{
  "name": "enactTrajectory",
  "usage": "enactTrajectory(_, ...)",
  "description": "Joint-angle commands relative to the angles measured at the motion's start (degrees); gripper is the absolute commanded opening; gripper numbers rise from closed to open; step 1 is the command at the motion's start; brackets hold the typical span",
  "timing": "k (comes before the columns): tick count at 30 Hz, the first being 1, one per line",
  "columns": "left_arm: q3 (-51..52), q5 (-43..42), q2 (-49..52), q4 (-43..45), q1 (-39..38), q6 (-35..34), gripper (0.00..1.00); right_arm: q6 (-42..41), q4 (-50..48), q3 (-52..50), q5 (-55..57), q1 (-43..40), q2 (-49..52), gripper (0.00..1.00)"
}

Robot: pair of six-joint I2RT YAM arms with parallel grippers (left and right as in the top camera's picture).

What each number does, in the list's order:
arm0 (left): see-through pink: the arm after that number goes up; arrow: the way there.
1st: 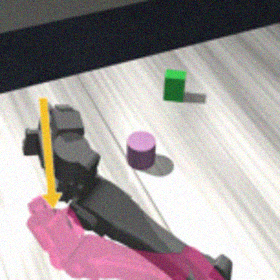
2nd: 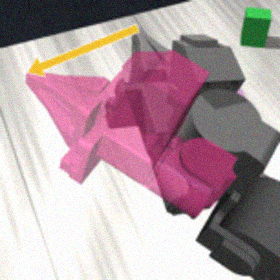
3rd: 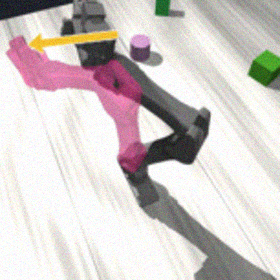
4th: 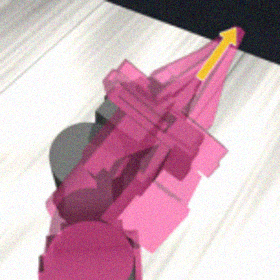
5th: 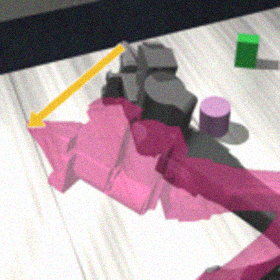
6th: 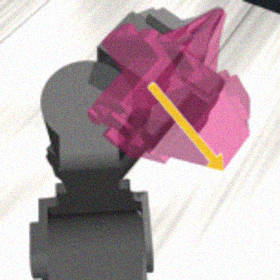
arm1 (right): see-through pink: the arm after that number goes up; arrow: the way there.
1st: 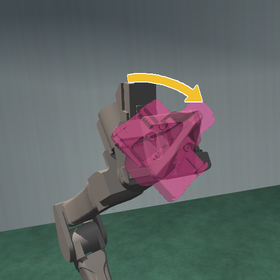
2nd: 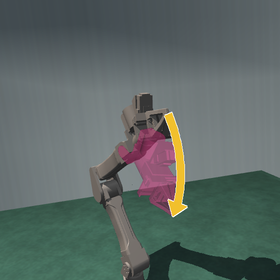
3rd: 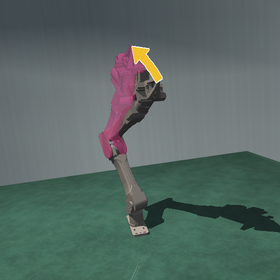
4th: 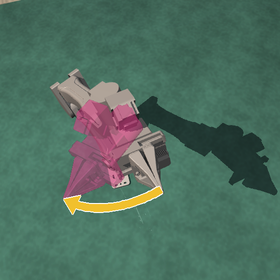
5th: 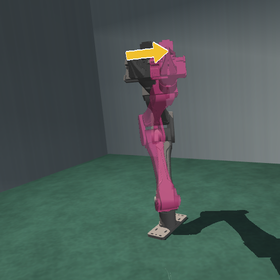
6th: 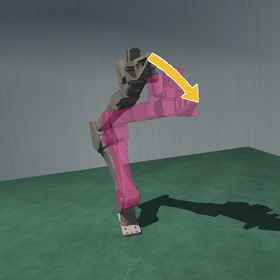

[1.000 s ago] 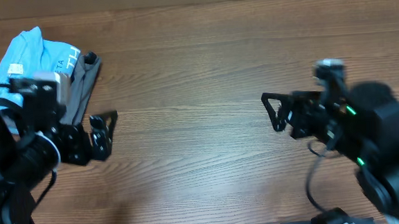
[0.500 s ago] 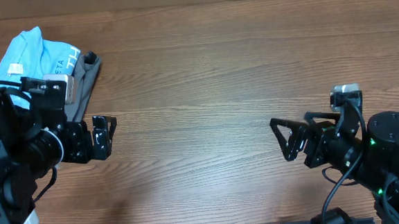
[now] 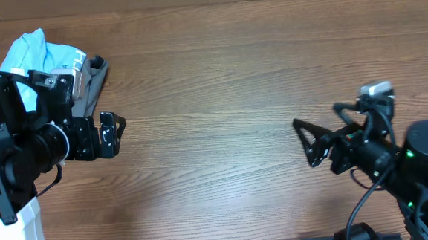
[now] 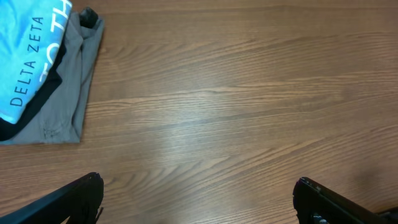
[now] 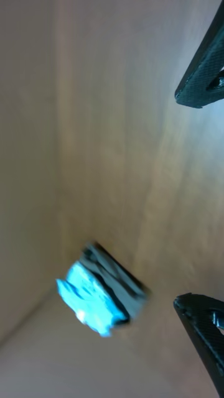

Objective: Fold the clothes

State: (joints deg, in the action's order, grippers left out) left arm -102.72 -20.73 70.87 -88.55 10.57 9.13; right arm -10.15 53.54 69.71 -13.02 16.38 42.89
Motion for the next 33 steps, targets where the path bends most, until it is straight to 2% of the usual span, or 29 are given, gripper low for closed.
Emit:
enactTrajectory(1, 0.28, 0.35, 1.14, 0.09, -0.33, 0.02, 1.0, 6.36, -4.5, -4.55, 3.21, -5.97, -5.66, 1.0)
enactTrajectory(5, 0.28, 0.37, 2.21, 0.09, -0.33, 0.04, 1.0, 6.34, -13.55, -15.54, 3.13, -11.63, -13.2, 1.0)
enactTrajectory(9, 0.28, 0.37, 3.34, 0.11, -0.33, 0.02, 1.0, 5.95, -21.88, -28.3, 2.64, -12.72, -21.24, 1.0)
enactTrajectory(17, 0.28, 0.37, 5.57, 0.11, -0.31, 0.04, 1.0, 5.66, -27.1, -49.22, 2.29, -12.72, -36.04, 1.0)
enactTrajectory(23, 0.28, 0.37, 7.1, 0.11, -0.33, 0.02, 1.0, 5.66, -30.91, -59.41, 2.27, -12.72, -42.84, 1.0)
enactTrajectory(27, 0.28, 0.37, 7.89, 0.13, -0.33, 0.02, 1.0, 5.64, -36.2, -64.35, 2.27, -12.72, -42.73, 1.0)
enactTrajectory(33, 0.28, 0.37, 8.37, 0.11, -0.33, 0.02, 1.0, 5.66, -42.12, -66.12, 2.29, -12.72, -42.73, 1.0)
